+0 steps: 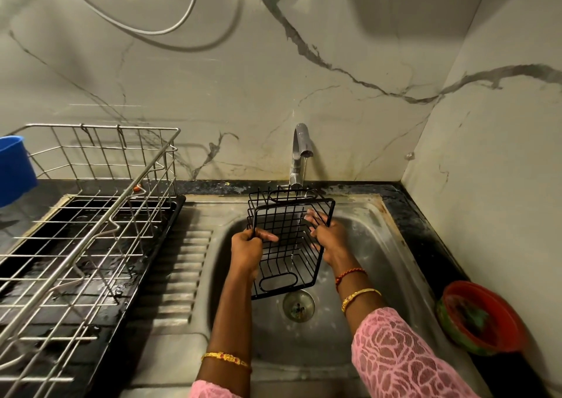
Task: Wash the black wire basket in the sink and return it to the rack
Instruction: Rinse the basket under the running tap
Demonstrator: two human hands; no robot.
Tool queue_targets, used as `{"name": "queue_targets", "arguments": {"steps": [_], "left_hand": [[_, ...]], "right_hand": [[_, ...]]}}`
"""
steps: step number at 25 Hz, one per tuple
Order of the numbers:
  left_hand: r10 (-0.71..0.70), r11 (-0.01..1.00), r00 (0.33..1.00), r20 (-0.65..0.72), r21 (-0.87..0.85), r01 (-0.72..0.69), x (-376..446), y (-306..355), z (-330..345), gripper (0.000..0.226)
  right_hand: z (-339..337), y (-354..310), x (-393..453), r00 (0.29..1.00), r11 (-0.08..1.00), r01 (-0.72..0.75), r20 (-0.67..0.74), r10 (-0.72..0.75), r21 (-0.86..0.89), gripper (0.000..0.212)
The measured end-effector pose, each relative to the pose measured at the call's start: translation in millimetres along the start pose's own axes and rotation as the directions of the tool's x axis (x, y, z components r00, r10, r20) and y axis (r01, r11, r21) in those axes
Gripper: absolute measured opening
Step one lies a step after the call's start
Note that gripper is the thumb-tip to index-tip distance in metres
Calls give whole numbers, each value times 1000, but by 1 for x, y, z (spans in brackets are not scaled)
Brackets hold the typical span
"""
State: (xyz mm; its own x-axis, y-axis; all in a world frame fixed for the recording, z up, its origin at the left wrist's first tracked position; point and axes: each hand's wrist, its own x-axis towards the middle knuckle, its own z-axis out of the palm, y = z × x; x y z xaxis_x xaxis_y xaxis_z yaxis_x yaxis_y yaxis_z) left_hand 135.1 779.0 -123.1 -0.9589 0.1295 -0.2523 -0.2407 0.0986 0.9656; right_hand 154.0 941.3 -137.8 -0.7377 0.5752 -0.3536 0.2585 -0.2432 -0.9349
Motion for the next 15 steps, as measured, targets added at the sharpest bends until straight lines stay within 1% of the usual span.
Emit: {"name": "queue_targets", "arguments": {"steps": [3, 6, 8, 12, 15], "left_hand": [[12, 1000, 1000, 8, 6, -12, 2, 3, 3, 49], [28, 1000, 999, 32, 2, -28, 5, 5, 8, 49], [30, 1000, 999, 44, -4, -30, 5, 6, 11, 48], [27, 1000, 999, 41, -13, -26, 8, 4, 16, 49], [18, 1000, 999, 29, -25, -17, 7, 2, 16, 48]], "right_hand": [[1, -5, 4, 1000, 1000, -6, -11, 5, -19, 36], [-2, -7, 12, 999, 998, 4, -40, -7, -65, 42], [-5, -7, 17, 997, 997, 14, -69, -19, -74, 40], [-9, -7, 22, 998, 998, 22, -54, -25, -55, 47], [-8, -5, 23, 998, 999, 22, -49, -24, -45, 43]]}}
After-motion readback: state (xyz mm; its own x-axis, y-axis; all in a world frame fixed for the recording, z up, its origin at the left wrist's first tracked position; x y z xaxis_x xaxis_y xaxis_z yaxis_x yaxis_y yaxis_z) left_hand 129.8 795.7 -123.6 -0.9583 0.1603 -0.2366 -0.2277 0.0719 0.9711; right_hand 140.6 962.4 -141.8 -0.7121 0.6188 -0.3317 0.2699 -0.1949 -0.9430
